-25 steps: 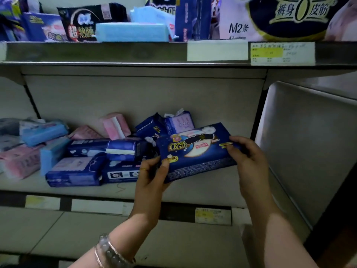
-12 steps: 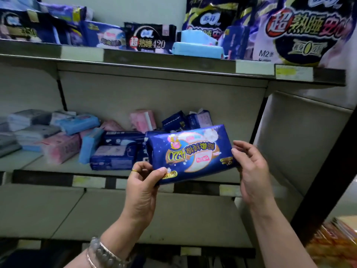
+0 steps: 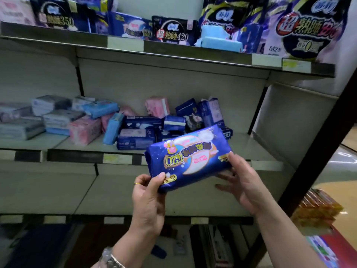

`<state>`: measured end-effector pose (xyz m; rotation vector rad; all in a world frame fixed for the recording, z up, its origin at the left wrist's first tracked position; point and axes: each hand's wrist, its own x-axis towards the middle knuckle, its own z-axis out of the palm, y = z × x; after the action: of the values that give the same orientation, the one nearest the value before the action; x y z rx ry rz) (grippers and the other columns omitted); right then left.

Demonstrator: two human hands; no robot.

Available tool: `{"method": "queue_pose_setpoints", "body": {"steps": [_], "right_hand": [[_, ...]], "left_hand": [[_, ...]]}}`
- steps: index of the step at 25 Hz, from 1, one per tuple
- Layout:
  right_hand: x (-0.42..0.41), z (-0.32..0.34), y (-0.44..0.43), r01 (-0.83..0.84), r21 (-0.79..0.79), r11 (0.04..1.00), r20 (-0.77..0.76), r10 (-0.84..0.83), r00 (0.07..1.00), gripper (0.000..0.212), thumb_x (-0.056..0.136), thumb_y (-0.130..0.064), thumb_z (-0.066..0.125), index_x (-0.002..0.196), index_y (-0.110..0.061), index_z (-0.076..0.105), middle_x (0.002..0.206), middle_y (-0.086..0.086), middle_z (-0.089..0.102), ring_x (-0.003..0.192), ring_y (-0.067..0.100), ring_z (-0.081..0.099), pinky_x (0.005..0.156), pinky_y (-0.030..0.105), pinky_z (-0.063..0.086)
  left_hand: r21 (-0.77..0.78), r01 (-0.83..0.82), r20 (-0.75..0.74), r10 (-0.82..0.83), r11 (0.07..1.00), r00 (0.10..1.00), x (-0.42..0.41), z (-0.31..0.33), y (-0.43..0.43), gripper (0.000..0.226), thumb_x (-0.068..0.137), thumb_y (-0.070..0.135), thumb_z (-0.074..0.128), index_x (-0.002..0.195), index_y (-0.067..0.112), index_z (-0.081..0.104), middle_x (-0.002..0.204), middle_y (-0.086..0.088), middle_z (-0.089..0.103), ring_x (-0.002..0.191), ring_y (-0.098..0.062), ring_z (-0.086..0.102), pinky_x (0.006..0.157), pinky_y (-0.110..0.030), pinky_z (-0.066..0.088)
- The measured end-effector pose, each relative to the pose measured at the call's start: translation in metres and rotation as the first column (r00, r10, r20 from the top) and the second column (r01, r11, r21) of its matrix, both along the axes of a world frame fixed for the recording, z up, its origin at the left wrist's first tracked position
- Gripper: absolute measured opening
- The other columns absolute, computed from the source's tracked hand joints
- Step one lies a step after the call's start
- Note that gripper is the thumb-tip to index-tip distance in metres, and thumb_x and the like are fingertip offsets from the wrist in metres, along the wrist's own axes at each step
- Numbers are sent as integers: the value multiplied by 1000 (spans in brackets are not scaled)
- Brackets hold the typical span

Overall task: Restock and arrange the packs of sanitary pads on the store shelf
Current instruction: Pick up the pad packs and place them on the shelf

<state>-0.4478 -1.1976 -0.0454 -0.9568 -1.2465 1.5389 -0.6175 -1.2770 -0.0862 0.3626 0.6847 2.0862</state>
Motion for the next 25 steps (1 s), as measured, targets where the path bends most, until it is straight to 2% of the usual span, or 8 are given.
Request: {"method": "queue_pose_setpoints", "body": {"steps": [2, 4, 8, 14, 17, 20, 23, 25], "right_hand": [[-12, -4, -16, -69, -35, 997, -95, 65, 993, 76, 43, -59, 82, 105, -25, 55, 98, 2, 66, 82, 21, 64, 69, 37, 47], [-24, -6, -28, -83, 1, 997, -219, 81, 972, 94, 33, -54, 88, 112, -17, 55, 103, 5, 69, 82, 21, 68, 67, 38, 53], [-12, 3, -37, 20, 65, 998, -379, 6, 926, 62, 58, -11, 76, 117, -4, 56, 108, 19, 68, 90, 31, 67, 79, 43, 57], [85, 20, -19, -97, 153, 983, -83, 111, 990, 72, 40, -11, 78, 109, -6, 58, 97, 19, 70, 76, 31, 69, 59, 35, 56], [125, 23, -9, -289, 94, 953, 115, 278, 954, 68, 42, -8, 78, 107, -11, 59, 94, 18, 71, 74, 31, 70, 58, 34, 56], [157, 29, 4, -443, 57, 895, 274, 413, 869, 60, 55, -3, 73, 110, -21, 59, 96, 13, 72, 78, 27, 70, 62, 31, 55], [179, 24, 23, -529, 40, 847, 289, 497, 818, 54, 61, -6, 73, 109, -26, 62, 97, 7, 73, 81, 21, 71, 63, 25, 54], [189, 11, 45, -492, 66, 868, 320, 448, 835, 52, 61, -19, 76, 110, -28, 63, 96, -1, 74, 83, 14, 70, 65, 22, 53]], "left_hand": [[11, 12, 51, -13, 1000, 999, 14, 4, -5, 27, 78, -4, 58, 80, 16, 41, 68, -3, 68, 58, -9, 64, 55, -18, 53], [44, 56, 38, -58, 997, 998, 34, 5, -8, 43, 58, 0, 73, 87, 12, 44, 78, -8, 70, 65, -12, 67, 57, -22, 55], [3, 219, -158, -216, 976, 964, 69, -4, -9, 81, 31, 12, 79, 103, 11, 42, 94, -7, 71, 83, -15, 68, 73, -33, 54], [-39, 198, -239, -201, 979, 950, 56, 11, 16, 72, 41, 33, 80, 106, 25, 49, 100, -8, 60, 82, -14, 65, 80, -30, 46], [-102, 237, -429, -258, 966, 866, 71, 27, 33, 66, 54, 30, 76, 114, 28, 49, 108, -3, 59, 90, -14, 62, 80, -30, 48], [-227, 363, -533, -427, 904, 730, 105, 31, 45, 75, 51, 38, 72, 121, 23, 48, 107, -1, 66, 89, -13, 66, 66, -28, 53], [-318, 348, -558, -471, 882, 683, 133, 28, 47, 66, 47, 42, 72, 104, 12, 60, 88, -2, 73, 76, -13, 69, 56, -24, 52], [-322, 281, -521, -417, 904, 745, 146, 20, 46, 61, 46, 37, 75, 96, 5, 63, 84, -9, 73, 71, -18, 69, 53, -25, 52]]}}
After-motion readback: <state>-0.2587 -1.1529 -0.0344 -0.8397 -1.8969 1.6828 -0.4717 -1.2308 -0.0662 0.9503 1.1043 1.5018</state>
